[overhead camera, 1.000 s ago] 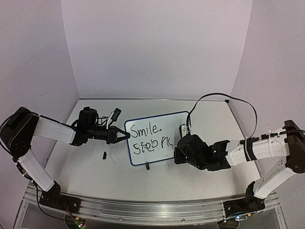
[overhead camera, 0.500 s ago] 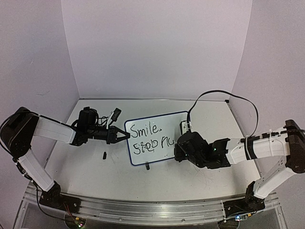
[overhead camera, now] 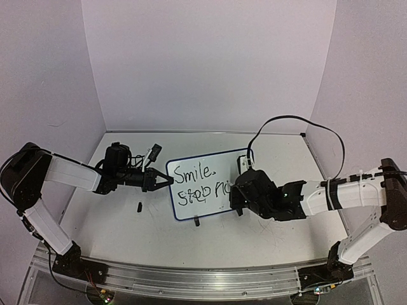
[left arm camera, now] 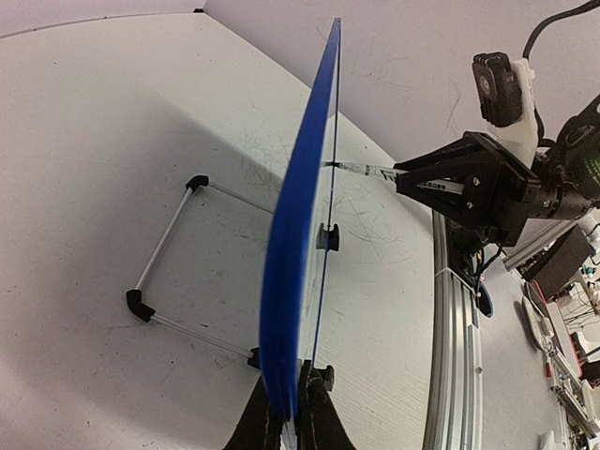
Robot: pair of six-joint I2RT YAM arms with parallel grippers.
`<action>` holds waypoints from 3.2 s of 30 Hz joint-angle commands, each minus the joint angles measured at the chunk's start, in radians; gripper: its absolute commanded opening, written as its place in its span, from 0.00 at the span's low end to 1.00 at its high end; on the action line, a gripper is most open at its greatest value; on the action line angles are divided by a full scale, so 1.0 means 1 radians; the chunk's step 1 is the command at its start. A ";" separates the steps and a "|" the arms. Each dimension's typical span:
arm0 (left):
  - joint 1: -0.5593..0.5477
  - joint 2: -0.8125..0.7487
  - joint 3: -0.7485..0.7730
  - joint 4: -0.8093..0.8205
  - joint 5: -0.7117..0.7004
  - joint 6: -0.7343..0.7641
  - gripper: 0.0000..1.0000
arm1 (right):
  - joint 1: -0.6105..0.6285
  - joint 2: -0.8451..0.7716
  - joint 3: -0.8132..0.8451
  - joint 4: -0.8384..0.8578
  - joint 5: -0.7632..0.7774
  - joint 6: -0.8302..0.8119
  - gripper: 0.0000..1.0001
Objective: Write a sentence on the whiteboard
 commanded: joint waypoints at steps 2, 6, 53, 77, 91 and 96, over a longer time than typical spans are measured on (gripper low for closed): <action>0.000 0.009 0.002 -0.074 -0.116 0.062 0.00 | 0.004 0.012 -0.001 0.017 -0.039 0.014 0.00; 0.000 0.015 0.004 -0.075 -0.116 0.062 0.00 | 0.008 -0.017 -0.032 -0.002 -0.036 0.043 0.00; 0.000 0.025 0.013 -0.080 -0.111 0.067 0.00 | -0.026 -0.048 -0.095 -0.016 -0.057 0.067 0.00; -0.001 0.021 0.013 -0.081 -0.113 0.065 0.00 | -0.025 -0.111 -0.049 -0.036 -0.012 0.039 0.00; 0.000 0.016 0.012 -0.084 -0.118 0.065 0.00 | -0.044 -0.085 -0.048 0.063 -0.057 -0.030 0.00; -0.001 0.023 0.016 -0.084 -0.117 0.066 0.00 | -0.052 -0.060 -0.042 0.052 -0.055 -0.012 0.00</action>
